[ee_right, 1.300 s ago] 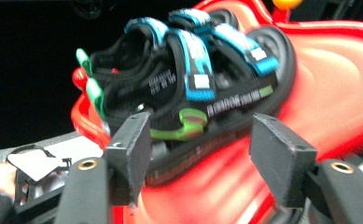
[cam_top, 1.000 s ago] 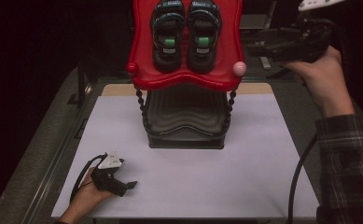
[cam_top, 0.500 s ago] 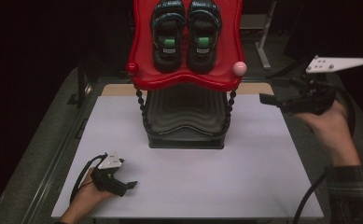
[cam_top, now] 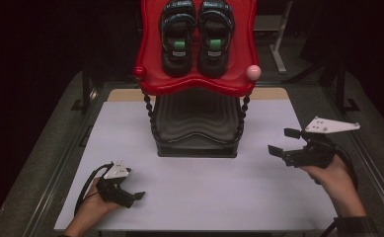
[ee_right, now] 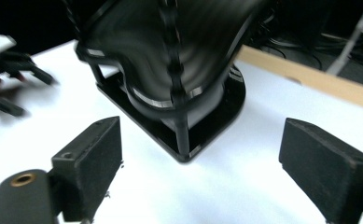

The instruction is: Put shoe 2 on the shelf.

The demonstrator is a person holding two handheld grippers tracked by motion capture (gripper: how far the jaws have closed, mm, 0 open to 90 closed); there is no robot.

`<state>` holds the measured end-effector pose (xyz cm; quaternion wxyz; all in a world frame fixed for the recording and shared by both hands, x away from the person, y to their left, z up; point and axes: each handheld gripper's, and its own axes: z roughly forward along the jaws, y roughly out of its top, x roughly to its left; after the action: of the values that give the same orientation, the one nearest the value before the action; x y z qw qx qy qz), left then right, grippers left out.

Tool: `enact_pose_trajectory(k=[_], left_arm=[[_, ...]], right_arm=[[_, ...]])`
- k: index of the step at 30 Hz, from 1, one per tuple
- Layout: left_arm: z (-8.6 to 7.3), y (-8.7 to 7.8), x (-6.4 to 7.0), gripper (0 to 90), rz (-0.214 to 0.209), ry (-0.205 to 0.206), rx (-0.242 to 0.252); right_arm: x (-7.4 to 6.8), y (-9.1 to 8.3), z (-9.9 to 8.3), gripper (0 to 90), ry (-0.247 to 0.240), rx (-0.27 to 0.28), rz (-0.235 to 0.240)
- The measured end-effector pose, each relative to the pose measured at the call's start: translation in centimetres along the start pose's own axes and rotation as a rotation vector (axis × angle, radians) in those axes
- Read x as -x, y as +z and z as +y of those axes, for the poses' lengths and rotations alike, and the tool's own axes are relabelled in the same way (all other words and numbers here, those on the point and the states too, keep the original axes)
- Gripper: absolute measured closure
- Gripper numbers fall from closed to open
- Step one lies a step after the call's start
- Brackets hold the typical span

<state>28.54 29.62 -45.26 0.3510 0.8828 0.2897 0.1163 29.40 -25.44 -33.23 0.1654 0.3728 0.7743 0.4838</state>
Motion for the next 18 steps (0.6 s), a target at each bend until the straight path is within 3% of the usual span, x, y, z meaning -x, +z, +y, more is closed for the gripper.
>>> enact_pose_trajectory(k=[4, 5, 11, 12, 18], left_arm=[[0.0, -0.1, 0.1, 0.0, 0.009, -0.007, -0.004], [0.1, -0.2, 0.2, 0.0, 0.019, -0.020, -0.014], [-0.1, -1.1, 0.2, 0.0, 0.028, -0.044, 0.006], [-0.4, -1.6, 0.3, 0.0, 0.036, -0.043, 0.007], [-1.3, -2.3, 0.4, 0.0, 0.042, -0.055, 0.004]], right_arm=[[-0.1, 0.7, -2.2, 10.1, 0.021, -0.022, -0.011], [0.0, 1.1, -3.6, 9.0, 0.029, -0.045, -0.027], [-0.2, 1.7, -6.6, 7.1, 0.043, -0.125, -0.083], [-0.2, 1.8, -7.7, 5.0, 0.036, -0.157, -0.101], [-0.4, 2.1, -10.0, 2.9, 0.054, -0.226, -0.106]])
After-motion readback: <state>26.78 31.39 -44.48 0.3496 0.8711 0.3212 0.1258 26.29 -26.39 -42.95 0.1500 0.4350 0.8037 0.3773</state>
